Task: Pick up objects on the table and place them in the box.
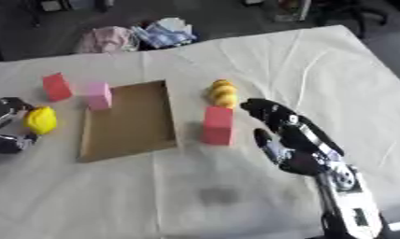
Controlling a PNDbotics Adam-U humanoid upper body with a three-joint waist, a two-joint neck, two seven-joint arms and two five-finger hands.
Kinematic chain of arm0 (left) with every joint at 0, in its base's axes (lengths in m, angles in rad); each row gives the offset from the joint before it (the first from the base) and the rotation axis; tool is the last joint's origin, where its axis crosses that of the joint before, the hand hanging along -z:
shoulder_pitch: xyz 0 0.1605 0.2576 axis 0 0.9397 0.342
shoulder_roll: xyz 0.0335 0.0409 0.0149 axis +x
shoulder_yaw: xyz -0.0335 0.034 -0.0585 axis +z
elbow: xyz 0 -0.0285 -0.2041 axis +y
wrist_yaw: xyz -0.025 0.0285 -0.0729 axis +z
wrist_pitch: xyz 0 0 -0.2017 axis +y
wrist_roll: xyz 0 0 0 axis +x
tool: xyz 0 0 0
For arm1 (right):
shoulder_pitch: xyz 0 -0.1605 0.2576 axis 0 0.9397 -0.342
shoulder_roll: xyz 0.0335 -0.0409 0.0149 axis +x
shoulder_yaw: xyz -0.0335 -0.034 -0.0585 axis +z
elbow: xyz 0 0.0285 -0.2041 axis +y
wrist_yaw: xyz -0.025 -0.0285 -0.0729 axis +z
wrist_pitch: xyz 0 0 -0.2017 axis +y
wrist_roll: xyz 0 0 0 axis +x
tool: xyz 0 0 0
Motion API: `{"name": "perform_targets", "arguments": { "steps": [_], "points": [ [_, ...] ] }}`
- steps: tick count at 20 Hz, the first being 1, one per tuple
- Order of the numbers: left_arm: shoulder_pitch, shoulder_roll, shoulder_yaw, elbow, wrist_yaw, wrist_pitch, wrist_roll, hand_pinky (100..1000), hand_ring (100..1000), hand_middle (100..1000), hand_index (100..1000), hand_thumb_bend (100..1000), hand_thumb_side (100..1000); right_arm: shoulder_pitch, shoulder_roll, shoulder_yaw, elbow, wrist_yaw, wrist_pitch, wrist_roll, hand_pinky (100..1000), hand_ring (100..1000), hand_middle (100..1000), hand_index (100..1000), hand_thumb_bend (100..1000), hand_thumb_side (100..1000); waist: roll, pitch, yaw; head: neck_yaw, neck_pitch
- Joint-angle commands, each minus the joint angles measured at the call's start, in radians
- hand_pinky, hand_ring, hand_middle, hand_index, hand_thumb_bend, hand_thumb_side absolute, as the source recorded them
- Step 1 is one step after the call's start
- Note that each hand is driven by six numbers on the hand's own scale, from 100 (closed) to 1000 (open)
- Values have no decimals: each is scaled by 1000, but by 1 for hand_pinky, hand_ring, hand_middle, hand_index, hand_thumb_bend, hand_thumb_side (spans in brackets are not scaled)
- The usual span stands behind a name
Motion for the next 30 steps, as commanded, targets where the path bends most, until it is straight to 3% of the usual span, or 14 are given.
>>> {"name": "perform_targets", "arguments": {
  "steps": [1, 7, 10, 14, 20, 21, 29, 30],
  "points": [
    [-15, 11, -2, 4, 12, -3, 42, 677, 596, 603, 727, 254, 142, -13, -3, 1, -21, -10, -2, 5, 1000, 964, 856, 913, 100, 377, -16, 3, -1, 0, 4],
    [-17, 1, -6, 11, -4, 25, 140, 551, 416, 388, 534, 270, 100, -13, -2, 1, -21, -10, -2, 6, 1000, 964, 856, 912, 100, 375, -17, 3, -2, 1, 4],
    [-15, 4, -3, 0, 4, 49, 204, 518, 367, 323, 467, 245, 100, -13, -1, 1, -21, -10, -2, 6, 1000, 964, 857, 912, 100, 376, -17, 2, -2, 0, 4],
    [-13, 37, -14, -72, 47, 56, 237, 529, 374, 313, 458, 221, 100, -13, -2, 0, -22, -10, -1, 5, 1000, 964, 857, 912, 100, 375, -16, 1, -2, -1, 4],
    [-39, 98, -52, -281, 133, 49, 174, 546, 383, 320, 467, 189, 130, -12, -3, 1, -22, -11, 0, 6, 1000, 964, 857, 912, 100, 377, -13, -1, -4, -2, 4],
    [-47, 100, -61, -306, 146, 47, 159, 546, 383, 320, 467, 178, 100, -11, -3, 2, -22, -11, 0, 6, 1000, 964, 857, 912, 100, 376, -12, -1, -5, -1, 4],
    [-136, 16, -169, -367, 163, -32, 52, 561, 407, 342, 490, 157, 100, -20, 5, 5, -34, -24, 0, 7, 1000, 960, 854, 911, 100, 397, -13, -1, -28, 12, 4],
    [-142, 4, -181, -364, 155, -44, 46, 564, 413, 348, 494, 271, 100, -22, 6, 5, -36, -26, 1, 7, 1000, 960, 854, 911, 100, 400, -13, -1, -32, 14, 4]
  ]
}}
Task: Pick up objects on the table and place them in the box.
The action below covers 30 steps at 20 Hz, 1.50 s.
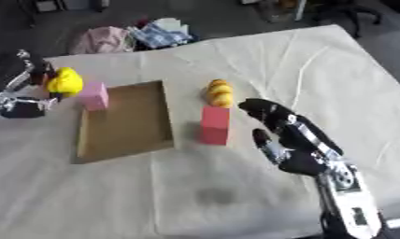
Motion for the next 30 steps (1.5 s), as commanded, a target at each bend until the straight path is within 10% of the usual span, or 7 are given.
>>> {"name": "perform_targets", "arguments": {
  "steps": [1, 19, 30],
  "points": [
    [-31, -18, -29, -8, -22, -38, -26, 565, 413, 348, 495, 172, 100, -18, -1, 2, -30, -14, -1, 2, 1000, 960, 853, 911, 100, 400, -10, 0, -6, 8, 4],
    [-52, -146, -93, 134, -235, -134, -4, 642, 558, 545, 703, 306, 100, -27, 11, 4, -34, -16, 3, 5, 1000, 960, 854, 911, 100, 401, -15, 7, -22, 11, 4],
    [-2, -28, -35, 53, -185, -99, -63, 704, 648, 652, 786, 290, 153, -23, 6, -3, -31, -9, 1, -1, 1000, 961, 854, 911, 100, 397, -14, 4, -7, -9, 4]
  ]
}}
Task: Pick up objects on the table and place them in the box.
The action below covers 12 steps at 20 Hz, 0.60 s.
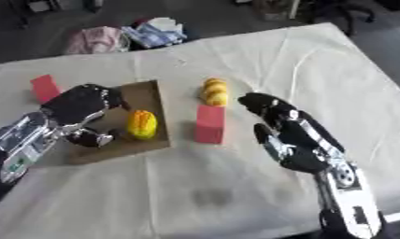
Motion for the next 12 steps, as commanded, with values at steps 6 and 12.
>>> {"name": "perform_targets", "arguments": {
  "steps": [6, 12],
  "points": [
    [24, 188, 132, -125, 171, 141, -57, 734, 694, 700, 820, 245, 232, -8, -6, -10, -18, 6, -4, -6, 1000, 961, 855, 912, 100, 396, -12, 1, 6, -12, 4],
    [3, 235, 257, -7, 223, 255, -74, 765, 751, 770, 848, 196, 293, -9, -7, -8, -19, 7, -2, -4, 1000, 962, 855, 912, 100, 393, -8, 6, -1, -13, 4]
  ]
}}
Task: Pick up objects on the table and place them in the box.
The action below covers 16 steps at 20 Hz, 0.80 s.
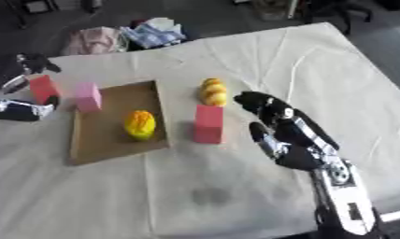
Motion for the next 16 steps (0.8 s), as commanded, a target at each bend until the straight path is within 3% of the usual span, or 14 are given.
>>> {"name": "perform_targets", "arguments": {
  "steps": [1, 6, 11, 16],
  "points": [
    [-33, 59, 73, 56, 28, 45, 12, 770, 758, 777, 854, 176, 303, -12, -7, -2, -20, 3, 1, 0, 1000, 962, 855, 912, 100, 392, -6, 9, -6, 2, 4],
    [-49, 99, 145, 175, 71, 66, 72, 779, 771, 794, 866, 162, 314, -29, -10, 3, -26, 2, 5, 5, 1000, 963, 855, 912, 100, 389, 11, 33, -51, 31, 4],
    [-40, 123, 191, 266, 113, 49, 102, 783, 786, 811, 874, 140, 363, -51, -13, 10, -34, 0, 10, 11, 1000, 964, 856, 912, 100, 384, 31, 61, -106, 68, 3],
    [-14, 143, 217, 295, 142, 35, 115, 787, 797, 822, 882, 144, 420, -80, -14, 14, -39, -3, 11, 16, 1000, 964, 856, 912, 100, 381, 45, 91, -157, 114, -23]
  ]
}}
